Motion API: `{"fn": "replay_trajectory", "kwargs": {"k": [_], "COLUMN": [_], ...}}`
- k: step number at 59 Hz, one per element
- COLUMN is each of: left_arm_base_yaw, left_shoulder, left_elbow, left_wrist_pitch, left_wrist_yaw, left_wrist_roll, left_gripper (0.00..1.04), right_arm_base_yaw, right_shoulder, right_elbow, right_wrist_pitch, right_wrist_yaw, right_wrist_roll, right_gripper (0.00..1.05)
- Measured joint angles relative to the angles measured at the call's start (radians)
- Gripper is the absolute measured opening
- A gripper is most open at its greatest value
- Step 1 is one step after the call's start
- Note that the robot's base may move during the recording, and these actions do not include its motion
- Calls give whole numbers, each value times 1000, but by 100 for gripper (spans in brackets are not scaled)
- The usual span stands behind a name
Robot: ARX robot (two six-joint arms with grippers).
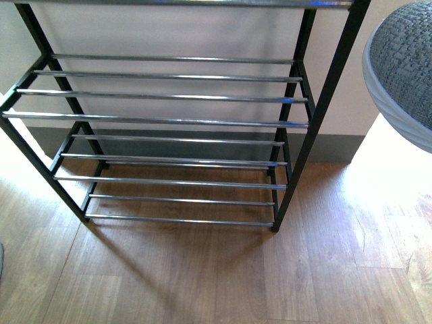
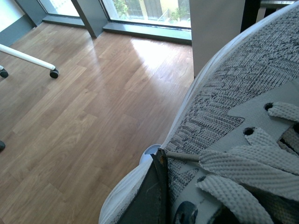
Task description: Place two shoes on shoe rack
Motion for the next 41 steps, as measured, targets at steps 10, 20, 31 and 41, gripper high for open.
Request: {"fn": "replay_trajectory", "kwargs": {"k": [10, 20, 31, 41], "left_arm_base_yaw": [0, 0, 0, 0], "left_shoulder": [0, 0, 0, 0], "left_elbow": [0, 0, 0, 0], "left_wrist_pitch": [0, 0, 0, 0], "left_wrist_yaw": [3, 0, 1, 0], "left_wrist_roll": [0, 0, 0, 0], "left_gripper": [2, 2, 2, 2], "right_arm_base_yaw": [0, 0, 0, 0], "right_shoulder": [0, 0, 0, 0], "right_elbow": [0, 0, 0, 0], "right_wrist_pitch": [0, 0, 0, 0], "right_wrist_yaw": [-1, 2, -1, 0], "right_wrist_roll": [0, 0, 0, 0], "right_gripper": [1, 1, 1, 1]}}
